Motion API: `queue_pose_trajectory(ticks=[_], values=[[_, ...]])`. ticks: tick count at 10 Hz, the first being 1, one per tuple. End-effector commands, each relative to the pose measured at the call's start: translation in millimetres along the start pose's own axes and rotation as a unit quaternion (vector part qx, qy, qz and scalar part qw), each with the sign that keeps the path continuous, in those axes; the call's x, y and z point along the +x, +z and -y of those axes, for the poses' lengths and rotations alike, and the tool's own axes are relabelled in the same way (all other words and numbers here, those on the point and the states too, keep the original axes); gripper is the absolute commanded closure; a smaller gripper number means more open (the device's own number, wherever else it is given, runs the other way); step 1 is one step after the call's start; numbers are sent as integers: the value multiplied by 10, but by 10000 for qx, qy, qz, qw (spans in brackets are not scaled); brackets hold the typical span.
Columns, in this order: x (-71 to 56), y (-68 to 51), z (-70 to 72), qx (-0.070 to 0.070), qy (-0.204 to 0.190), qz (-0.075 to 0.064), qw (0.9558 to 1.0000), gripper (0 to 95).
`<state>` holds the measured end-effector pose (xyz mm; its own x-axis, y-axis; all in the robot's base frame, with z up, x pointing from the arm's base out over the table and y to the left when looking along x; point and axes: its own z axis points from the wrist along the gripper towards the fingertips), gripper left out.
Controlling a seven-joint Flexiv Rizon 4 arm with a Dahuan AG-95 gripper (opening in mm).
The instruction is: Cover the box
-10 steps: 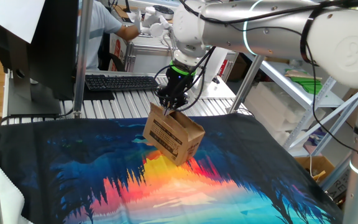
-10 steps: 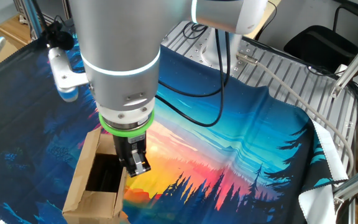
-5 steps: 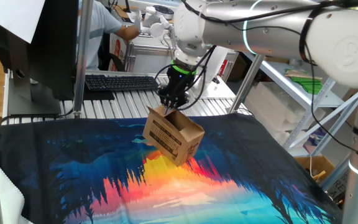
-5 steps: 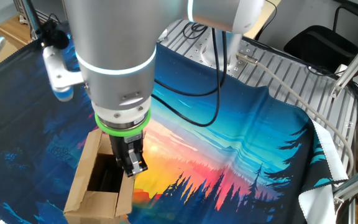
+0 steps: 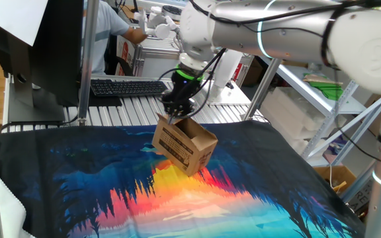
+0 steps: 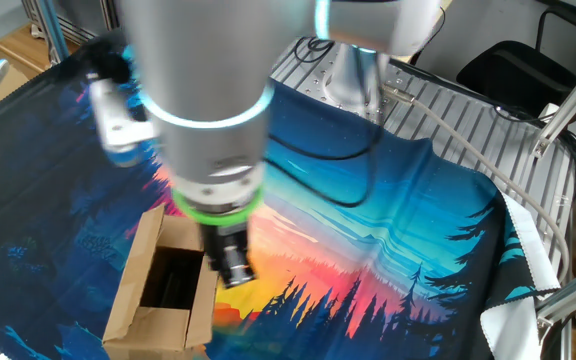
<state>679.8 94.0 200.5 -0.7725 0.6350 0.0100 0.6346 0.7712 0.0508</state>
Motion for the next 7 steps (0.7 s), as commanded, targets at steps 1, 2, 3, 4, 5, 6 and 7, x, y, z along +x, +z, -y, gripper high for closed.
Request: queue_pose_trajectory(ticks=[1, 2, 3, 4, 5, 6, 7], values=[[7, 95, -9, -35, -31, 107, 9999, 950], [-22, 173, 4, -57, -73, 173, 9998, 950], [-54, 227, 30, -66, -150, 215, 9996, 950], [-90, 248, 59, -71, -217, 223, 9995, 950], [-134, 248, 89, -74, -283, 228, 9993, 950], [-184, 237, 108, -77, -339, 222, 9992, 950], [-240, 219, 118, -75, -389, 202, 9990, 950]])
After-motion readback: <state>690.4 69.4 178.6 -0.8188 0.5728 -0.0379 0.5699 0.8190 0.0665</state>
